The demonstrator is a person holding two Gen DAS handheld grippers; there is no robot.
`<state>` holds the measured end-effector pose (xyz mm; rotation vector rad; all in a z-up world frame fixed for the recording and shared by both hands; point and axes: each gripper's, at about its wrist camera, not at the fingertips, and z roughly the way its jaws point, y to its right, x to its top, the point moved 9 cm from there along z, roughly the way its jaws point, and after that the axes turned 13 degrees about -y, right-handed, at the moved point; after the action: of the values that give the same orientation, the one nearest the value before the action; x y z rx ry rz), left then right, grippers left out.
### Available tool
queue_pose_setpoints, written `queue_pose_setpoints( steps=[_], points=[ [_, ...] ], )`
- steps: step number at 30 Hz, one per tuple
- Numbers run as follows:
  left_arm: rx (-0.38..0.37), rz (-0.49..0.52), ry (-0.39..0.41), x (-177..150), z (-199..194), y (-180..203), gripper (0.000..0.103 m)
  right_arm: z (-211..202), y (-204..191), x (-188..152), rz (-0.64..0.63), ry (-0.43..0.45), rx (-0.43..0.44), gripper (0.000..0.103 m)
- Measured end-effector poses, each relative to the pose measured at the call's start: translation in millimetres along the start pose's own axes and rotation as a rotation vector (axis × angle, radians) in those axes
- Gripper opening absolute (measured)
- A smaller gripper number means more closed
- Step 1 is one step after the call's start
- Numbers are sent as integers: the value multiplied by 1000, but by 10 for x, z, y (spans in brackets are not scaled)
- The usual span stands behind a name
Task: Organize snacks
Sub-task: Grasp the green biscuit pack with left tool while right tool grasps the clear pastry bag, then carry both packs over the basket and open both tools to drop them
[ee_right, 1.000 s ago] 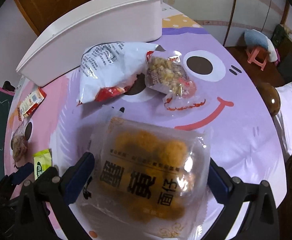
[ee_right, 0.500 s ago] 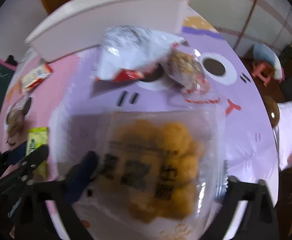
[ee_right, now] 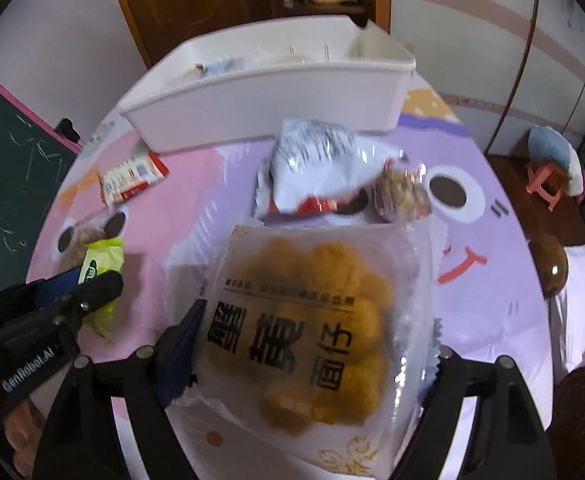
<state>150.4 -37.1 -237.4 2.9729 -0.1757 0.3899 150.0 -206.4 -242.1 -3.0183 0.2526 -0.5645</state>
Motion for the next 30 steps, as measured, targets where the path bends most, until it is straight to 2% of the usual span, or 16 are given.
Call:
queue_pose_setpoints(
  steps=[8,16,21,26,30],
  points=[
    [0,29,108,527,-561,53,36,-434,96,514,-2,114,4,83],
    [18,78,237,1293,-1212,189,36,-1241,197,1334,-10,308,-7,84],
    [48,103,293,1700,-1508,260,36,-1649,251,1691,-21,408,-27,84],
    [66,122,343,1992,-1705,354,36,-1831,246,1961,-33,464,-49,84],
    [75,133,365,2219,-1775,463,36,-1801,236,2184,-27,458,-38,84]
  ],
)
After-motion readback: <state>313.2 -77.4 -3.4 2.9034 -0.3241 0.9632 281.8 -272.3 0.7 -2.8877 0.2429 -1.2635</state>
